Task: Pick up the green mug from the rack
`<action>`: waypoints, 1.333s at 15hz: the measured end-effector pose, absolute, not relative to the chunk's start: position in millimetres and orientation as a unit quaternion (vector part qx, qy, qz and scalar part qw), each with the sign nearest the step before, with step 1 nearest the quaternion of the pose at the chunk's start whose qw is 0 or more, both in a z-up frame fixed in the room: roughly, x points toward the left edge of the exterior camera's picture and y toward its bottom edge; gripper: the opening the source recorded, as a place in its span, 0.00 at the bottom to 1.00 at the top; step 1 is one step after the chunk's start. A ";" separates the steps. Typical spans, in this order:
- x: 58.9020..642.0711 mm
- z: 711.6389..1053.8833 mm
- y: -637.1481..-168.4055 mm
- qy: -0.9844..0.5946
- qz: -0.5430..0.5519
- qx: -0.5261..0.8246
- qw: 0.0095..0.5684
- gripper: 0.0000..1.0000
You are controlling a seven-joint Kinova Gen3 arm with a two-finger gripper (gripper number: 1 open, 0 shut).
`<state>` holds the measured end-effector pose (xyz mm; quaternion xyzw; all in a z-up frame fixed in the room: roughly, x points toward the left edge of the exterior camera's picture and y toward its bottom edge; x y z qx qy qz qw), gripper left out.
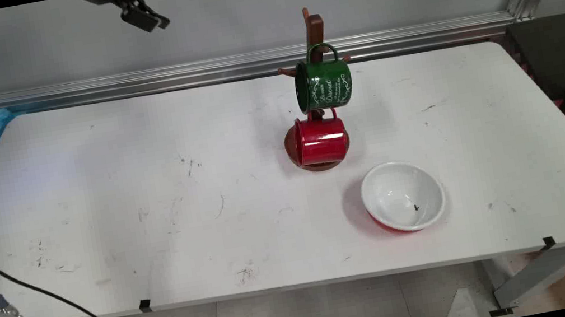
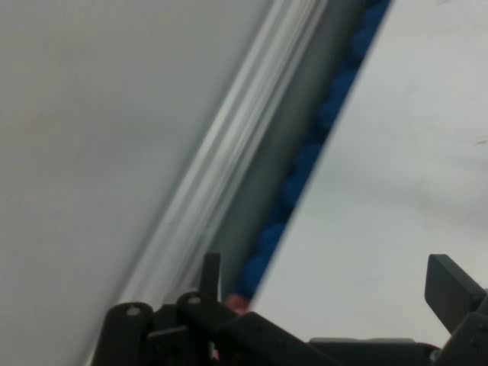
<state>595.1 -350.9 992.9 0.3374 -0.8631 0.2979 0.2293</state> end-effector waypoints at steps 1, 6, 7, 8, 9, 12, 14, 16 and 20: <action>588.3 992.8 -345.7 -0.864 0.285 0.340 0.237 1.00; 551.9 985.8 -305.9 -0.862 0.203 0.360 0.294 1.00; 546.7 983.9 -298.1 -0.860 0.188 0.364 0.304 1.00; 541.3 981.6 -289.2 -0.858 0.171 0.368 0.314 1.00; 536.4 979.2 -280.3 -0.857 0.154 0.371 0.324 1.00; 525.1 971.3 -257.2 -0.850 0.111 0.377 0.351 1.00; 518.5 965.8 -244.0 -0.845 0.087 0.378 0.368 1.00; 511.5 960.6 -233.3 -0.840 0.066 0.377 0.384 1.00; 496.1 945.7 -222.9 -0.828 0.039 0.370 0.420 1.00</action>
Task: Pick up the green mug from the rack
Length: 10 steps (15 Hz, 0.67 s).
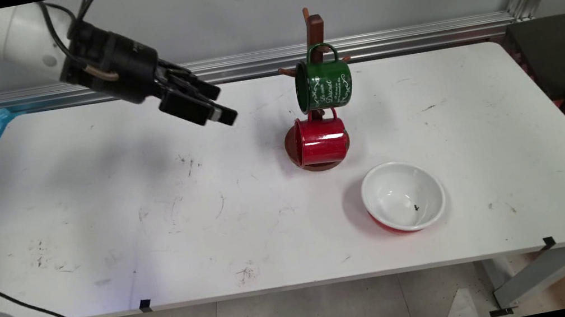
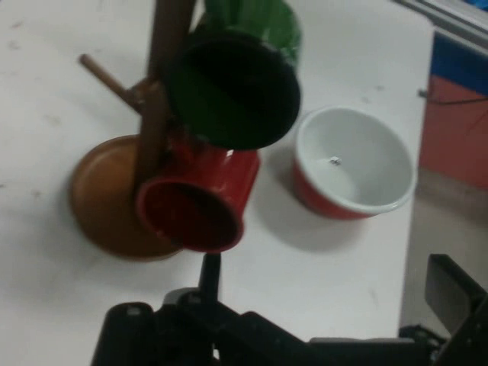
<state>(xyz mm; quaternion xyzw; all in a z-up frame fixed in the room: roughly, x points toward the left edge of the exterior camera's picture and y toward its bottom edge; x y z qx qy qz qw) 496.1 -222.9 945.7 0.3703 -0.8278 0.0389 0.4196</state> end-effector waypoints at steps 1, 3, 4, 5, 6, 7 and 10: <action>492.2 941.1 -222.9 -0.824 0.036 0.368 0.428 1.00; 485.1 932.0 -225.3 -0.819 0.033 0.365 0.442 1.00; 481.3 927.1 -227.6 -0.817 0.034 0.362 0.448 1.00; 478.2 922.8 -229.8 -0.815 0.035 0.360 0.452 1.00; 475.8 919.3 -231.8 -0.814 0.036 0.358 0.455 1.00; 473.5 915.9 -233.7 -0.814 0.038 0.356 0.458 1.00; 465.8 905.5 -242.3 -0.813 0.049 0.348 0.464 1.00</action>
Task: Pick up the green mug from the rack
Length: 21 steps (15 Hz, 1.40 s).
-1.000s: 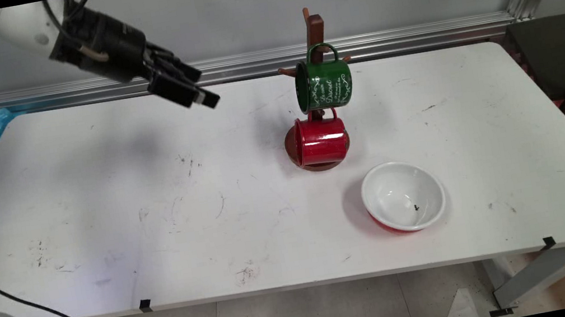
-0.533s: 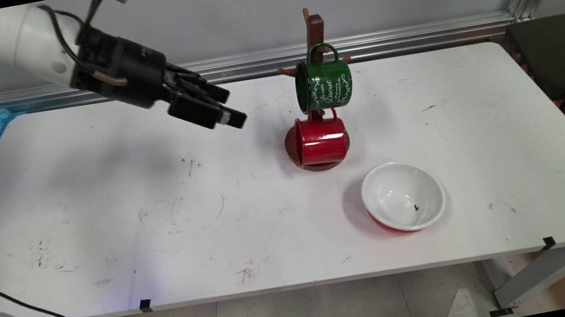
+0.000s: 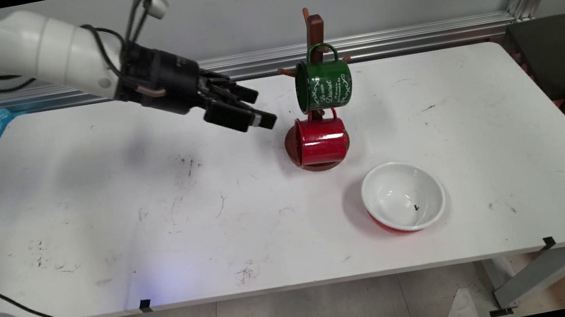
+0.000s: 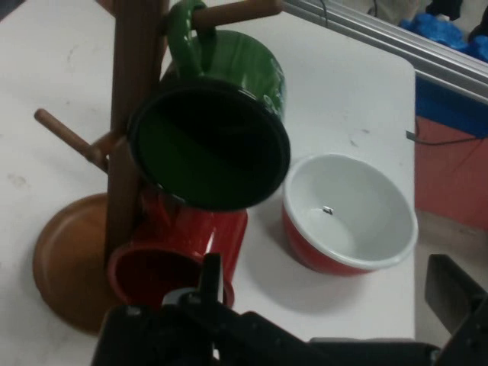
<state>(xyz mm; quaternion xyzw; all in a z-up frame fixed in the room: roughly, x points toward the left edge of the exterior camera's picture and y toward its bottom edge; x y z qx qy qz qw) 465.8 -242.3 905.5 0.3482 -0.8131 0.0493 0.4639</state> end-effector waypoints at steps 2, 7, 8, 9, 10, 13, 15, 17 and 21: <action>460.0 897.9 -249.8 -0.811 0.058 0.345 0.468 1.00; 444.8 884.9 -266.6 -0.805 0.073 0.342 0.479 1.00; 441.4 882.6 -269.6 -0.803 0.074 0.343 0.481 1.00; 438.2 880.5 -272.5 -0.801 0.074 0.345 0.483 1.00; 435.4 879.0 -274.9 -0.800 0.073 0.347 0.484 1.00; 427.3 875.1 -282.2 -0.794 0.072 0.355 0.489 1.00; 422.7 873.5 -287.5 -0.788 0.072 0.362 0.493 1.00; 419.0 872.7 -292.1 -0.781 0.071 0.371 0.498 1.00; 412.7 872.1 -298.6 -0.769 0.069 0.384 0.506 1.00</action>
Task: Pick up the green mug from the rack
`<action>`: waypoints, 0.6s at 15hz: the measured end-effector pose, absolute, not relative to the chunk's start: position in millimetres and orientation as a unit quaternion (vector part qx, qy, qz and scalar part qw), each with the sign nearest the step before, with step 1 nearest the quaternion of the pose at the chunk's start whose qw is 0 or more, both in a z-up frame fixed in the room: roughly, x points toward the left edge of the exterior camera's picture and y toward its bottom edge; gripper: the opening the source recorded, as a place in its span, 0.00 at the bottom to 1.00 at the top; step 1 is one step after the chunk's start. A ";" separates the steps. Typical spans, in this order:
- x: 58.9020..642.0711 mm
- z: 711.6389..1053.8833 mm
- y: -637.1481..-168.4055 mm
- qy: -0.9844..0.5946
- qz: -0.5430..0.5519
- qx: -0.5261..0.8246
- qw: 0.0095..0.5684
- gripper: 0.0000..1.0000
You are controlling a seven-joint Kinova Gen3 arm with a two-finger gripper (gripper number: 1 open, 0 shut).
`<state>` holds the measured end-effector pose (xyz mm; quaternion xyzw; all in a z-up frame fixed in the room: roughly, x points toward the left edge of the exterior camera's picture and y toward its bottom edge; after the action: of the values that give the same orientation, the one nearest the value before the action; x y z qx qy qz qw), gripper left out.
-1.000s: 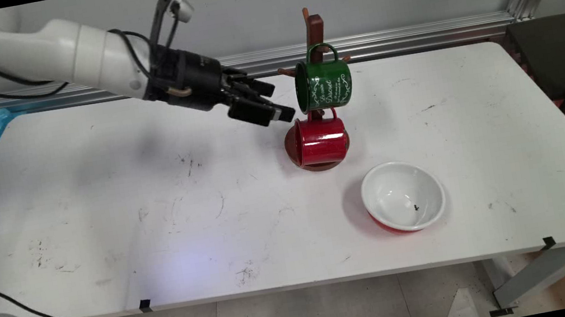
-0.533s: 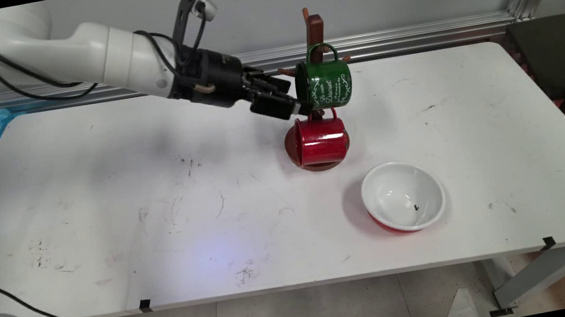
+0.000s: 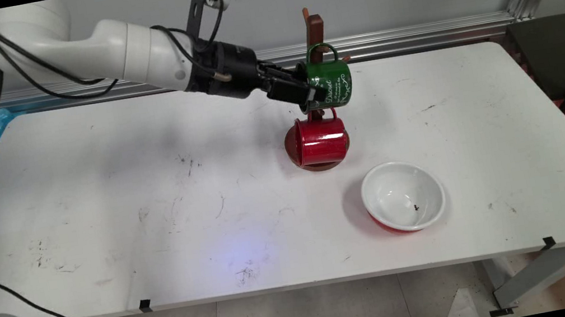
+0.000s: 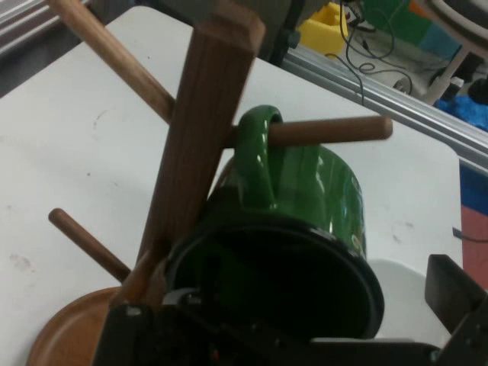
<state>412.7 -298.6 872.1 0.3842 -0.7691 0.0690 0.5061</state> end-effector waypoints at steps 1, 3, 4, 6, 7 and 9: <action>411.8 872.0 -299.4 -0.767 0.068 0.386 0.507 1.00; 408.8 871.8 -301.3 -0.763 0.066 0.392 0.510 1.00; 407.7 871.6 -301.6 -0.761 0.064 0.396 0.510 1.00; 406.3 871.5 -301.1 -0.759 0.060 0.400 0.510 1.00; 405.5 871.4 -300.3 -0.758 0.058 0.402 0.509 1.00; 404.0 871.4 -298.1 -0.757 0.053 0.407 0.508 1.00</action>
<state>404.0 -298.1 871.4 0.4067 -0.7571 0.0533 0.5084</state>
